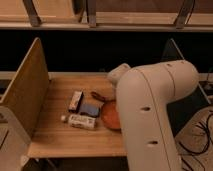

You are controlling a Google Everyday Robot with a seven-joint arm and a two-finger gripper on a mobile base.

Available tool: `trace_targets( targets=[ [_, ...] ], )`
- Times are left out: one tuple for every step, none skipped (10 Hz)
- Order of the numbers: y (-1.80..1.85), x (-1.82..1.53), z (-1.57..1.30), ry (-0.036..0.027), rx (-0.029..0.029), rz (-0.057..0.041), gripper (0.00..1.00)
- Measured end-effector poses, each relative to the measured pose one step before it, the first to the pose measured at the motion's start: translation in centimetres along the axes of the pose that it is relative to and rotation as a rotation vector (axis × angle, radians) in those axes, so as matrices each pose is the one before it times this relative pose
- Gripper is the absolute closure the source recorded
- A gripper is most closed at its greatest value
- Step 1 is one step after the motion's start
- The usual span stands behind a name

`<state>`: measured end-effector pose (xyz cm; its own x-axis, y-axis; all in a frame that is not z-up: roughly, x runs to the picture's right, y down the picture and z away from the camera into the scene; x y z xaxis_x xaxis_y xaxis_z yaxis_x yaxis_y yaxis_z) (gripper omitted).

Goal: Push the ceramic bowl across the table

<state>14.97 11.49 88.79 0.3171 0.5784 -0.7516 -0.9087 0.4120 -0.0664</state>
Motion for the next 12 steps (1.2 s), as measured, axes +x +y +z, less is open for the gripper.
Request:
trace_targets(
  targets=[
    [0.001,0.001,0.004,0.00009,0.00002,-0.00008,0.20],
    [-0.002,0.001,-0.002,-0.00004,-0.00002,0.00008,0.20],
    [0.001,-0.002,-0.002,-0.00005,0.00000,-0.00002,0.20],
    [0.001,0.000,0.001,0.00006,0.00004,-0.00007,0.20],
    [-0.002,0.000,0.001,-0.00006,0.00006,-0.00004,0.20],
    [0.009,-0.035,-0.016,-0.00238,0.00108,-0.00275,0.20],
    [0.007,-0.243,-0.585,-0.01520,0.00492,-0.01109,0.20],
    [-0.017,-0.426,-1.427,-0.02987,0.01847,-0.02271,0.20],
    [0.191,-0.616,-2.135,-0.04123,0.02885,-0.03027,0.20],
    [0.180,-0.290,-1.926,-0.03650,0.02336,-0.01289,0.20],
    [0.030,0.002,-1.649,-0.03391,0.01366,-0.00562,0.23],
    [0.590,0.252,-2.080,-0.04672,0.00209,-0.01120,0.32]
  ],
)
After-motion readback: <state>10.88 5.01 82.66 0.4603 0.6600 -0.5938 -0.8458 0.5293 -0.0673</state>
